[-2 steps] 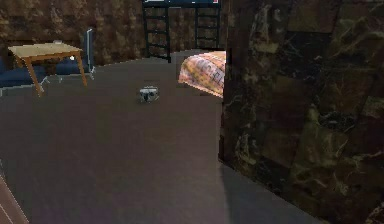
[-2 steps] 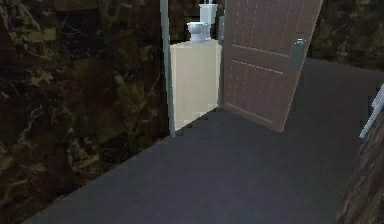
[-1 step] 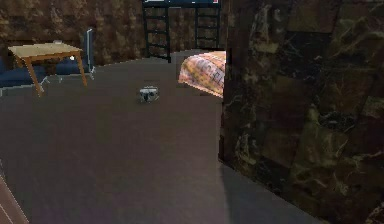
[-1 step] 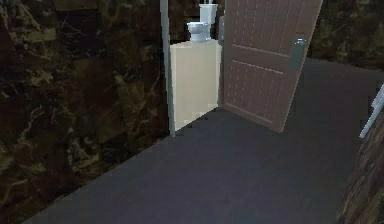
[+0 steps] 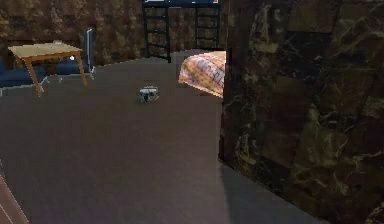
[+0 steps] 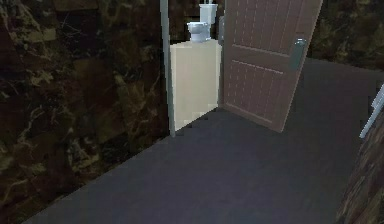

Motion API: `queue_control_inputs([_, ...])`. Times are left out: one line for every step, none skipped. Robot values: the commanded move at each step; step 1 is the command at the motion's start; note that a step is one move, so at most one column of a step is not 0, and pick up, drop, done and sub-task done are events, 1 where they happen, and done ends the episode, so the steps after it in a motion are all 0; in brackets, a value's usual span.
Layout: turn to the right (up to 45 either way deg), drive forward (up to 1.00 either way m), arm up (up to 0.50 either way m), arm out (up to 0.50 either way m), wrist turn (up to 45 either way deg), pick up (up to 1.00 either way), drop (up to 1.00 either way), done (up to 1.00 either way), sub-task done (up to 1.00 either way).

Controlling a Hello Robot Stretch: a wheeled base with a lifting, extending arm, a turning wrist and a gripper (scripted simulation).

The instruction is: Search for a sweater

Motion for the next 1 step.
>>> queue_control_inputs([0.0, 0.35, 0.0, 0.0, 0.0, 0.0, 0.0, 0.0, 0.0])
